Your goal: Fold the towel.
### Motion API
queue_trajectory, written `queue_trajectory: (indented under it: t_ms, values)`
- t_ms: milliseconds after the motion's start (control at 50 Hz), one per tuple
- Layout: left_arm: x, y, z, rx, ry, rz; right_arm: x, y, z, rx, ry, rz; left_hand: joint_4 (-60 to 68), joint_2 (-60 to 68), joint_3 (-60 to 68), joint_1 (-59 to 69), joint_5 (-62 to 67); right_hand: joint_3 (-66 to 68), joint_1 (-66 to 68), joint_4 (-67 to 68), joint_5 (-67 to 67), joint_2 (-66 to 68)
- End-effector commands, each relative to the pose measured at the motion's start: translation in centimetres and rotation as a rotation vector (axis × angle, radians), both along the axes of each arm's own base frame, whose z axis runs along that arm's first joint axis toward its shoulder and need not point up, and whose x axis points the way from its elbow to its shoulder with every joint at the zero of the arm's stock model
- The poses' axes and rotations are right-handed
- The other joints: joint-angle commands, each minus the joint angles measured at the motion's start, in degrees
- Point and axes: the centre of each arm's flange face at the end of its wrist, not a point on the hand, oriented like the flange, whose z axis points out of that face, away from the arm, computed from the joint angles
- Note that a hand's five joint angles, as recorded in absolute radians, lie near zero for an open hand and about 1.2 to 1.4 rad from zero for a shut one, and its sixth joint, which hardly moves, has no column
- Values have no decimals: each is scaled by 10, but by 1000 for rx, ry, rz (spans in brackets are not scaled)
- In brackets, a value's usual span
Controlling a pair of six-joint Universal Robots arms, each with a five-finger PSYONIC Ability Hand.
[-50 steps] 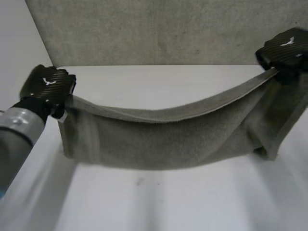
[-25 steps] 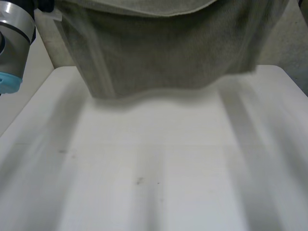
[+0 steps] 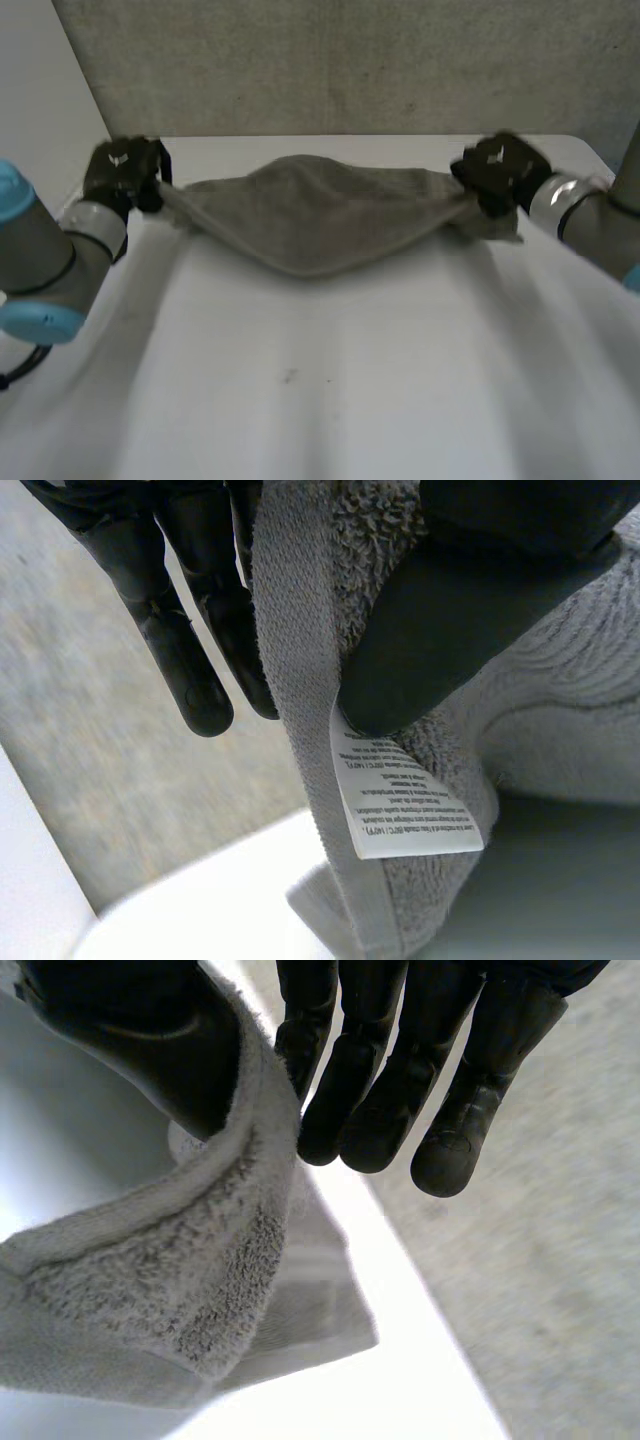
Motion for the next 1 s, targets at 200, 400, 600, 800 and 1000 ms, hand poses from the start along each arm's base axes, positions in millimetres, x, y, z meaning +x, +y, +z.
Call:
queue_trajectory:
  t_ms: [200, 400, 600, 800, 1000]
  values:
    - [41, 71, -9, 164, -186, 48, -56, 59, -6, 198, 161, -74, 101, 101, 102, 109, 113, 35, 32, 29, 25, 36]
    - [43, 140, 20, 129, -200, -19, -74, 113, 34, 210, 310, -43, 101, 101, 102, 109, 113, 35, 32, 29, 25, 36]
    - [46, 138, 28, 82, -195, -24, -71, 94, 36, 131, 303, -20, 101, 101, 102, 109, 113, 35, 32, 29, 25, 36]
    - [39, 49, -20, 223, -199, -12, -50, 36, -2, 114, 330, -29, 101, 101, 102, 109, 113, 35, 32, 29, 25, 36]
    - [21, -17, -53, 247, -227, 85, -20, -22, -35, -5, 291, -31, 101, 101, 102, 109, 113, 35, 32, 29, 25, 36]
